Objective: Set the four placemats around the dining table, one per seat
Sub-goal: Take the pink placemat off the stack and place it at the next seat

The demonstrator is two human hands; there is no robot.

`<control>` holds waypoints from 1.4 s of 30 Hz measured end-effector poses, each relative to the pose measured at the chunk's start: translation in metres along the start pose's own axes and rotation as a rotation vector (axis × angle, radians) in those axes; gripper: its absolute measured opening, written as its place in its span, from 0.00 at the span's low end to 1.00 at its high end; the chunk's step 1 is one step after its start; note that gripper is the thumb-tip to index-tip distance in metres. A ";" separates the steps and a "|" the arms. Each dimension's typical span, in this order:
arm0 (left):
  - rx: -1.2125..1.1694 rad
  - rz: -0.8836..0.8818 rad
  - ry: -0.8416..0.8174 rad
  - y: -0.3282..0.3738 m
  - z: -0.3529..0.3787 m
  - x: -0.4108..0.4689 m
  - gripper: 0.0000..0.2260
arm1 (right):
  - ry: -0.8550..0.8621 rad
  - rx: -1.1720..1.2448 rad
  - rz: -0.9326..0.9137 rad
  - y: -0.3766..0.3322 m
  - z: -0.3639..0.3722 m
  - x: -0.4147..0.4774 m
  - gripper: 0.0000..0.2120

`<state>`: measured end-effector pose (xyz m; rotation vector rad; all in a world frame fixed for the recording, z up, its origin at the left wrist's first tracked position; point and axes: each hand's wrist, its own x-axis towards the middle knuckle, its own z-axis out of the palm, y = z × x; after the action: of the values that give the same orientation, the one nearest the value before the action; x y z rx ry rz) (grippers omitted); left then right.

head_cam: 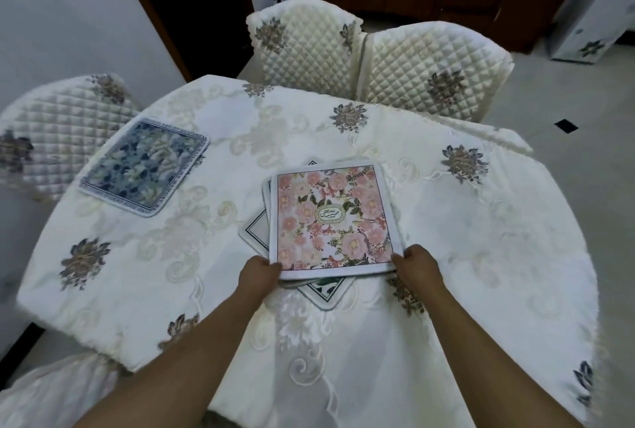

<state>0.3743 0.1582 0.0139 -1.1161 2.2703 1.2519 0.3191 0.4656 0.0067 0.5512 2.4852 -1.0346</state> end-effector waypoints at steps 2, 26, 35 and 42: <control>-0.195 -0.046 0.002 0.004 0.002 -0.004 0.11 | 0.024 0.011 -0.012 0.001 0.001 0.003 0.09; -0.831 0.115 -0.321 0.030 -0.032 -0.075 0.09 | -0.260 0.669 0.179 0.006 0.001 -0.067 0.12; -0.589 0.035 -0.402 -0.005 -0.099 -0.087 0.04 | -0.363 0.576 0.157 0.009 0.017 -0.062 0.10; -0.135 0.125 -0.097 -0.039 -0.135 -0.080 0.07 | -0.528 0.426 0.012 0.010 0.034 -0.090 0.16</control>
<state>0.4680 0.0739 0.1154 -0.9467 2.2411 1.4938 0.4067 0.4292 0.0229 0.3479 1.8107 -1.4928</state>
